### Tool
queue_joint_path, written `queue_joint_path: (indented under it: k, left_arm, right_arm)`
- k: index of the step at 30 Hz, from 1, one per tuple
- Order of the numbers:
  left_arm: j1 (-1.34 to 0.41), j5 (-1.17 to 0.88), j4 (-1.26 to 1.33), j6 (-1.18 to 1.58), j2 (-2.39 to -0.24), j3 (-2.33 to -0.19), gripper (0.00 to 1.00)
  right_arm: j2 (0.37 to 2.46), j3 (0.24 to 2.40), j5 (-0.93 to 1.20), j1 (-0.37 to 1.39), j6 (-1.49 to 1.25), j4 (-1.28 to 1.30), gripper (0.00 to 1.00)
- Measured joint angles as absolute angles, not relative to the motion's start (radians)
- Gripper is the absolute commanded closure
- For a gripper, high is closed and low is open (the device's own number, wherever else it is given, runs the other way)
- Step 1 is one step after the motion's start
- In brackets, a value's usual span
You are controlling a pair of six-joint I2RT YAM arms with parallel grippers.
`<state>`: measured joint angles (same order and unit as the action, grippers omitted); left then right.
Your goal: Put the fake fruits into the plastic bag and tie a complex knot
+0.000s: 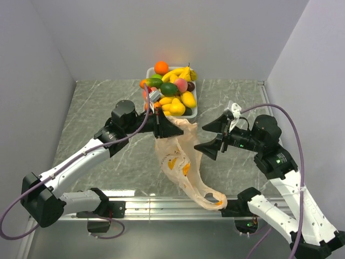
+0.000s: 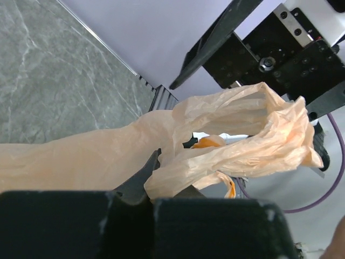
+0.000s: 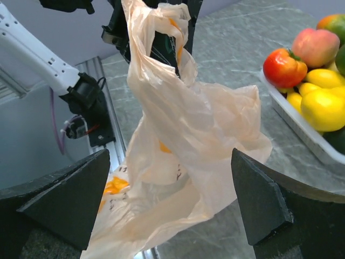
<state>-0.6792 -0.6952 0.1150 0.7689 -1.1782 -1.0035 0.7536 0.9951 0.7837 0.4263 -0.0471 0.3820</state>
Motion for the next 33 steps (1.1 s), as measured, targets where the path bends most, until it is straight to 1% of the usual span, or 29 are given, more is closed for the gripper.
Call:
queue_joint_path:
  k: [3, 4, 6, 8, 9, 10, 12, 13, 14, 15, 18, 20, 23, 26, 29, 30, 31, 32, 33]
  left_arm:
    - [-0.664, -0.742, 0.141, 0.807, -1.190, -1.004, 1.00]
    - [-0.661, -0.758, 0.153, 0.820, -1.193, -1.004, 1.00]
    - [-0.659, -0.789, 0.168, 0.841, -1.199, -1.004, 0.99]
    - [-0.659, -0.828, 0.189, 0.862, -1.209, -1.004, 0.99]
    - [-0.659, -0.852, 0.206, 0.874, -1.219, -1.004, 0.98]
    - [-0.659, -0.878, 0.228, 0.888, -1.230, -1.003, 0.98]
    - [-0.657, -0.922, 0.257, 0.913, -1.243, -1.000, 0.99]
    - [-0.652, -0.945, 0.274, 0.922, -1.247, -0.995, 1.00]
    - [-0.644, -0.967, 0.290, 0.929, -1.247, -0.989, 1.00]
    - [-0.633, -0.995, 0.310, 0.936, -1.246, -0.981, 1.00]
    - [-0.565, -1.070, 0.386, 0.972, -1.245, -0.952, 0.99]
    - [-0.505, -1.087, 0.429, 0.999, -1.247, -0.934, 1.00]
    - [-0.460, -1.131, 0.479, 1.045, -1.248, -0.895, 1.00]
    - [-0.454, -1.164, 0.545, 1.103, -1.256, -0.857, 1.00]
    - [-0.451, -1.194, 0.617, 1.165, -1.282, -0.850, 0.99]
    - [-0.450, -1.197, 0.625, 1.175, -1.288, -0.850, 0.84]
    - [-0.448, -1.197, 0.619, 1.167, -1.291, -0.850, 0.79]
    - [-0.441, -1.206, 0.585, 1.147, -1.291, -0.857, 0.76]
    - [-0.424, -1.207, 0.507, 1.115, -1.291, -0.880, 0.70]
  right_arm:
    - [0.773, 0.979, 0.738, 0.450, -0.034, 0.341, 0.01]
    - [0.785, 0.972, 0.718, 0.455, -0.031, 0.323, 0.05]
    - [0.805, 0.963, 0.690, 0.459, -0.028, 0.289, 0.08]
    - [0.838, 0.960, 0.669, 0.464, -0.030, 0.247, 0.17]
    - [0.855, 0.960, 0.660, 0.467, -0.033, 0.231, 0.24]
    - [0.871, 0.960, 0.653, 0.470, -0.036, 0.218, 0.45]
    - [0.894, 0.963, 0.659, 0.472, -0.037, 0.207, 0.65]
    - [0.905, 0.965, 0.678, 0.472, -0.037, 0.208, 0.87]
    - [0.915, 0.967, 0.701, 0.467, -0.036, 0.210, 0.96]
    - [0.921, 0.968, 0.735, 0.454, -0.036, 0.214, 1.00]
    - [0.922, 0.969, 0.875, 0.362, -0.043, 0.248, 1.00]
    - [0.923, 0.972, 1.007, 0.278, -0.043, 0.281, 1.00]
    - [0.945, 0.996, 1.149, 0.183, -0.008, 0.360, 1.00]
    - [0.987, 1.022, 1.256, 0.154, 0.043, 0.449, 1.00]
    - [1.007, 1.022, 1.306, 0.146, 0.044, 0.475, 1.00]
    - [1.011, 1.021, 1.313, 0.143, 0.034, 0.471, 1.00]
    - [1.012, 1.021, 1.320, 0.141, 0.017, 0.463, 1.00]
    - [1.011, 1.018, 1.320, 0.137, 0.000, 0.458, 1.00]
    - [1.005, 1.010, 1.317, 0.125, -0.025, 0.445, 1.00]
